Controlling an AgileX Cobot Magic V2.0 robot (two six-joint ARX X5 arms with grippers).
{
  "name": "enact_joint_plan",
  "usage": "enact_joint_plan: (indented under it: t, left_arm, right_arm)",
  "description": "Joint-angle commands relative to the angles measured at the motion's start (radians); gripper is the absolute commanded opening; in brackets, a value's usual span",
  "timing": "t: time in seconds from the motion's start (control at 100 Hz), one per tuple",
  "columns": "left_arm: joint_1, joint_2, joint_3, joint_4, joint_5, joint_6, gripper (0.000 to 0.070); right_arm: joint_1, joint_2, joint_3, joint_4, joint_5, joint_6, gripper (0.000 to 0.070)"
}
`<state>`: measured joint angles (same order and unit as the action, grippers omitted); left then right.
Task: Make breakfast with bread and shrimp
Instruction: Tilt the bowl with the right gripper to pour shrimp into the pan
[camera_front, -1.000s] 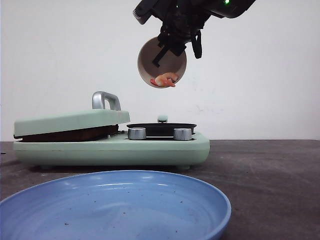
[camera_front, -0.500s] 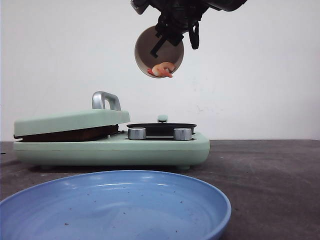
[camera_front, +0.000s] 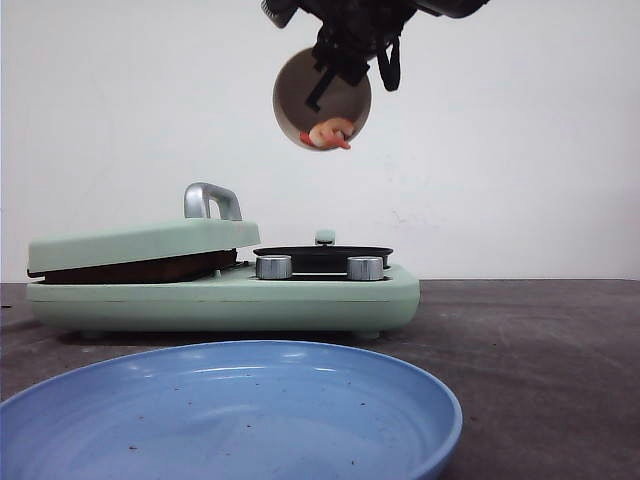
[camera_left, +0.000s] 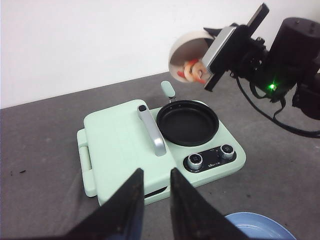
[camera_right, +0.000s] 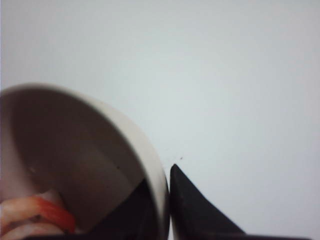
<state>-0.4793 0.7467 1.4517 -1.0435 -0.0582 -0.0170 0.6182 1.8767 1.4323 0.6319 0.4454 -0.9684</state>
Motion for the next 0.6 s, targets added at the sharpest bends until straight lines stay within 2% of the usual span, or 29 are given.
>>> enact_joint_plan:
  t: [0.0,0.24,0.36,0.59]
  left_arm:
    - [-0.005,0.005,0.017,0.012,-0.006,0.005,0.0010]
    - [-0.005,0.003,0.017,0.012,-0.006,0.005,0.0010]
    - [-0.005,0.003,0.017,0.012,-0.006,0.002,0.0010]
    - [-0.005,0.003,0.017,0.012,-0.005,0.002,0.0010]
  right_arm:
    - [0.007,0.012,0.036,0.018,0.008,-0.009,0.0000]
    - [0.003,0.012,0.054,-0.032,0.019,-0.014,0.0000]
    - [-0.008,0.012,0.054,-0.088,0.019,0.023,0.0000]
    - [-0.026,0.020,0.054,-0.095,0.020,0.040,0.0000]
